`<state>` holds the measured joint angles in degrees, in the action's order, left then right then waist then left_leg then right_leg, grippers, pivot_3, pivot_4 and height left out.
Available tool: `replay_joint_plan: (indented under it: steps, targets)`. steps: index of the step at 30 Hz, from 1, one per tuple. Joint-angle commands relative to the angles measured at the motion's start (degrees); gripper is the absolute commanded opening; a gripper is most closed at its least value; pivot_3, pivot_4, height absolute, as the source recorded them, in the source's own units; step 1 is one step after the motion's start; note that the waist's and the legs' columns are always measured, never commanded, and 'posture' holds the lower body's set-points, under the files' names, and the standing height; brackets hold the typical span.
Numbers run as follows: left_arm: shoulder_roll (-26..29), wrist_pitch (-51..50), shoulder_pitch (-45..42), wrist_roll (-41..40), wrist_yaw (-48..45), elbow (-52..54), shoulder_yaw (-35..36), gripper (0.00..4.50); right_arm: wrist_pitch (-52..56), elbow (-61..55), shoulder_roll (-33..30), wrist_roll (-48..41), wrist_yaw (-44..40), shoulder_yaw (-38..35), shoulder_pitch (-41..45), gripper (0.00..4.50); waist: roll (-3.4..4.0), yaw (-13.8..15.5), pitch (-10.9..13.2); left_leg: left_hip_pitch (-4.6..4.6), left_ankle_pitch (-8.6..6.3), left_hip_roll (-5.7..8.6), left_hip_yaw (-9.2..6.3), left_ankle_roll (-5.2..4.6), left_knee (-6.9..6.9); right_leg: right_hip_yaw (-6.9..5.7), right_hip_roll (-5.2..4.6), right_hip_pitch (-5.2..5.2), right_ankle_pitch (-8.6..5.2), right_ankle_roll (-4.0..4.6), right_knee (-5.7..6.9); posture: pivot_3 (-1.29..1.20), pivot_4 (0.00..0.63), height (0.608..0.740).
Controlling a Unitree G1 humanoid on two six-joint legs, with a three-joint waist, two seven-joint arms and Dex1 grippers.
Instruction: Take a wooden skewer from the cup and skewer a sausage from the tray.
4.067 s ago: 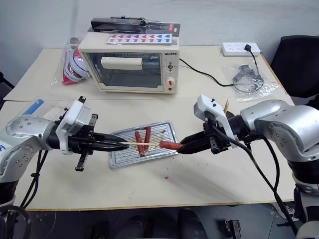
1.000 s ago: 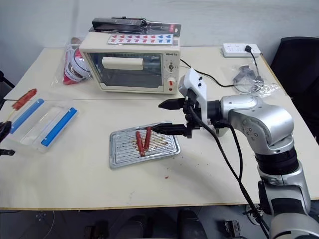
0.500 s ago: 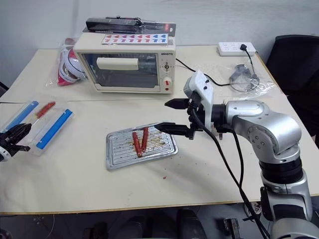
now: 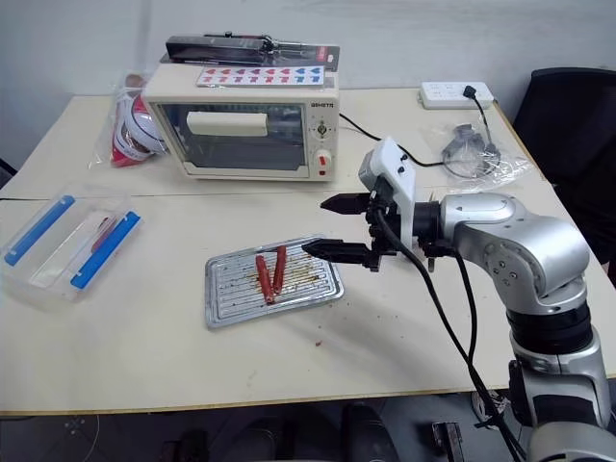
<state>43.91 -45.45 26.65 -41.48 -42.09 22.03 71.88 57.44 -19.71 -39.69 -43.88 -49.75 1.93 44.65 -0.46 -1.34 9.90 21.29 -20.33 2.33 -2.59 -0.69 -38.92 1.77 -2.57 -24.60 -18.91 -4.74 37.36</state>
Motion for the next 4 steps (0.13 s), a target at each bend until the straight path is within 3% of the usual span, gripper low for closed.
replay_joint_plan:
  steps: [1,4]
  targets:
    - [-1.4,-0.8,1.7,-2.4,1.1,3.0,3.5,1.5,-1.3,-0.3,0.1,-0.1,-0.9,-0.2,1.3,4.5,-0.01,0.1,0.0,-0.02,0.0,0.0,0.0,0.0,-0.01,0.0,0.0,0.01,0.0,0.0,0.02,0.0,0.15,0.74]
    - [-1.9,-1.0,2.0,-3.2,2.0,4.0,3.2,1.5,-1.3,-0.3,0.4,0.1,-0.8,0.0,1.1,4.5,-0.01,0.1,0.0,-0.04,0.0,0.0,0.0,0.0,-0.02,0.0,0.0,0.04,0.0,0.0,0.01,0.0,0.15,0.74]
